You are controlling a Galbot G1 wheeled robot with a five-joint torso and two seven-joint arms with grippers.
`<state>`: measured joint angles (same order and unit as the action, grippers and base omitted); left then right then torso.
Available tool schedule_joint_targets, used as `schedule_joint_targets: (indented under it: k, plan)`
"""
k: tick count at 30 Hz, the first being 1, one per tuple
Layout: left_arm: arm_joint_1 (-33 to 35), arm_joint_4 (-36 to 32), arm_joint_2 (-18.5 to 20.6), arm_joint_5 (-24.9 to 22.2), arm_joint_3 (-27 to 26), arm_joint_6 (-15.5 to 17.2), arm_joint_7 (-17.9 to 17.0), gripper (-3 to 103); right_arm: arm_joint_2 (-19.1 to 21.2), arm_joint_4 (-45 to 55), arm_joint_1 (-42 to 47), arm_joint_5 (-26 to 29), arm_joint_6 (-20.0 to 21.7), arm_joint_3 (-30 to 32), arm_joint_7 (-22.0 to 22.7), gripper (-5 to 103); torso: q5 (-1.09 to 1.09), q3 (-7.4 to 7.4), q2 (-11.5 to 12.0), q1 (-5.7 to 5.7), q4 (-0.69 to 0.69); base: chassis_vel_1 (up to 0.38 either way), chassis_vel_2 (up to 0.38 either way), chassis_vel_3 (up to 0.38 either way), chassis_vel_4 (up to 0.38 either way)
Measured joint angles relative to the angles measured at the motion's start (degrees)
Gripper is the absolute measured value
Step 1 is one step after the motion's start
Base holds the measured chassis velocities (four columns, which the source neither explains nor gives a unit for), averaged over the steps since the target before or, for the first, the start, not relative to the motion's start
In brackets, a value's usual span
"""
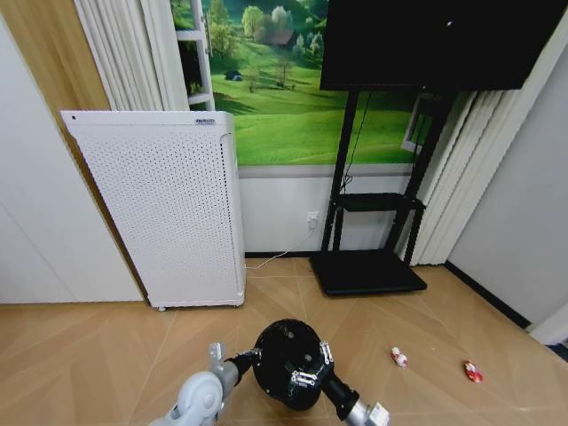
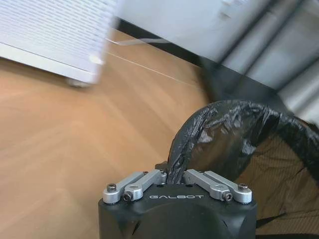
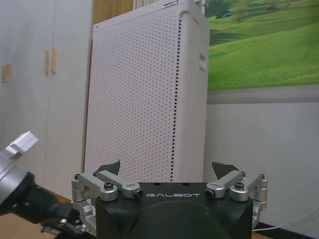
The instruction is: Pick up the trash bin and place the garbage on the floor into it.
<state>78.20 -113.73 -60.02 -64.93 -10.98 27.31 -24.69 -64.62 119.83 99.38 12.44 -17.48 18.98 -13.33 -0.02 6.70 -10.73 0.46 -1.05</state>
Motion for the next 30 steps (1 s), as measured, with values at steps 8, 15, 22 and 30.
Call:
schedule_joint_targets:
  k: [8, 15, 22, 30]
  plan:
    - [14.6, -4.6, -1.4, -0.4, -22.7, -0.5, 1.0, 4, -4.8, -3.2, -0.1, 3.6, 3.3, 2.9, 4.2, 100, 0.01, 0.0, 0.0, 0.0, 0.02, -0.033, -0.038, 0.027, 0.036]
    - [19.0, -4.8, -2.5, -0.2, -29.3, -1.2, 3.6, 4, -7.1, -6.8, -0.9, 4.7, 4.7, 4.0, 7.2, 100, 0.0, 0.0, 0.0, 0.0, 0.02, -0.156, -0.17, 0.157, 0.175]
    - [20.0, -5.0, -2.9, -1.2, -32.8, -1.9, 4.6, 4, -7.8, -8.5, -1.8, 6.0, 6.3, 4.3, 9.6, 100, 0.01, 0.01, 0.0, 0.0, 0.01, -0.239, -0.234, 0.238, 0.249]
    - [21.3, -5.3, -3.1, -1.9, -34.7, -1.3, 4.9, 4, -8.1, -11.6, -4.5, 4.2, 6.2, 3.5, 11.5, 100, -0.01, 0.01, 0.0, 0.01, 0.01, -0.329, -0.33, 0.313, 0.322]
